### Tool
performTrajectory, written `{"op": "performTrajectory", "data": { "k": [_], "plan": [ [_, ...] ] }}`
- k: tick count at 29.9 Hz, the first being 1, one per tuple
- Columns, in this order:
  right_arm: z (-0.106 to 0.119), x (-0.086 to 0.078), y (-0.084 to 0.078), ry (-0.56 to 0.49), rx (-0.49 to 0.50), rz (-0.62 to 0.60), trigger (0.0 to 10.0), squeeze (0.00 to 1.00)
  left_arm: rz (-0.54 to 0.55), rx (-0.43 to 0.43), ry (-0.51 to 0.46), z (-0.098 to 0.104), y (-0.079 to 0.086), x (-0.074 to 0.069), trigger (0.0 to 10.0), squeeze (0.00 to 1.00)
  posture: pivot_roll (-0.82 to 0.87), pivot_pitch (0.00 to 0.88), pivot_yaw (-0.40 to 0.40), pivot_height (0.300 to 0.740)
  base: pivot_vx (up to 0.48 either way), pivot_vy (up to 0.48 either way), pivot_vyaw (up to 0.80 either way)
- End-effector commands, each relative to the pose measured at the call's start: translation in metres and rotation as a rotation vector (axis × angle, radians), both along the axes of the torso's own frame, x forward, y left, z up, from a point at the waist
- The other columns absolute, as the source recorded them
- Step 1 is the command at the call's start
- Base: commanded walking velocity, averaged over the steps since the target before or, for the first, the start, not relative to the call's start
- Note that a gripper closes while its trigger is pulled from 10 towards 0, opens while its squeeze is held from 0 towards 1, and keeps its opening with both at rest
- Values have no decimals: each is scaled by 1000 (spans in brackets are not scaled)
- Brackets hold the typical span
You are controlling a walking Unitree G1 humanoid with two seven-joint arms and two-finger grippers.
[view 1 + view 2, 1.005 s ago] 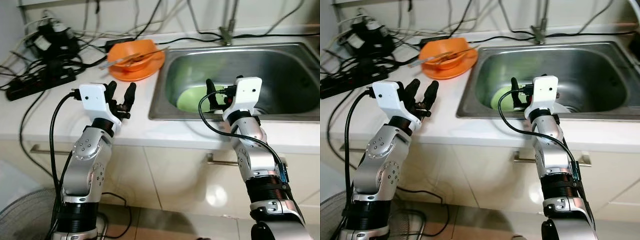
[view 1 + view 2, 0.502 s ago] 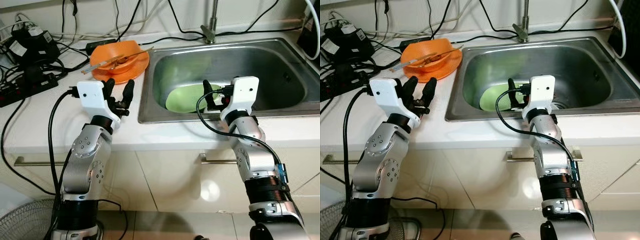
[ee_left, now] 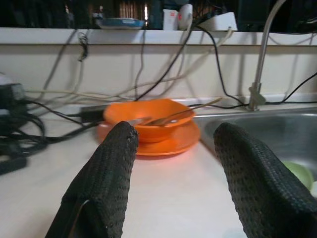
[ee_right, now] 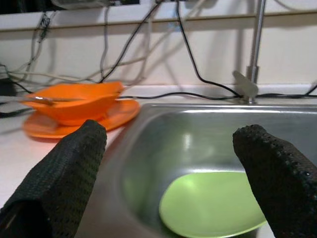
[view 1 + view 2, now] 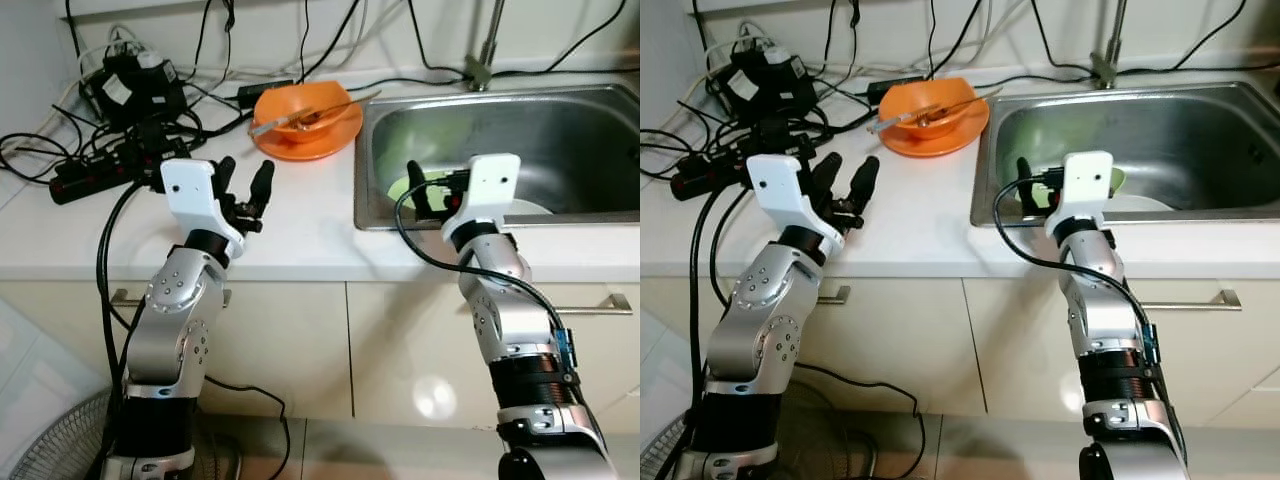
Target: Kitchen organization
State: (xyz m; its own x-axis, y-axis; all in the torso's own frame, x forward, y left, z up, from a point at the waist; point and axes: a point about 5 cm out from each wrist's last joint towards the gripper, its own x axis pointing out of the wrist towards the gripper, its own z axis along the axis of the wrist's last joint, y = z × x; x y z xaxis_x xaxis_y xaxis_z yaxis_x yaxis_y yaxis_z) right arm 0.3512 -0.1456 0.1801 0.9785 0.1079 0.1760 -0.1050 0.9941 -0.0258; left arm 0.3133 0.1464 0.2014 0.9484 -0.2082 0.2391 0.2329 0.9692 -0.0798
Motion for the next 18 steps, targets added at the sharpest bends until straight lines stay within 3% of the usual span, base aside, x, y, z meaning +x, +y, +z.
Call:
{"op": "performTrajectory", "data": {
  "k": [1, 7, 18],
  "plan": [
    [4, 1, 4, -8, -7, 12, 10000, 0, 0, 9, -18, 4, 0, 1, 10000, 0, -25, 0, 143, 740, 0, 0, 0],
    [4, 1, 4, -10, -12, 9, 10000, 0, -31, 7, -27, 5, -3, 0, 10000, 0, -29, 0, 143, 740, 42, 0, 0],
    [5, 0, 6, -16, -22, 16, 10000, 0, -42, -7, -36, 5, -3, 0, 10000, 0, -26, 0, 139, 740, 432, 0, 0]
  ]
}}
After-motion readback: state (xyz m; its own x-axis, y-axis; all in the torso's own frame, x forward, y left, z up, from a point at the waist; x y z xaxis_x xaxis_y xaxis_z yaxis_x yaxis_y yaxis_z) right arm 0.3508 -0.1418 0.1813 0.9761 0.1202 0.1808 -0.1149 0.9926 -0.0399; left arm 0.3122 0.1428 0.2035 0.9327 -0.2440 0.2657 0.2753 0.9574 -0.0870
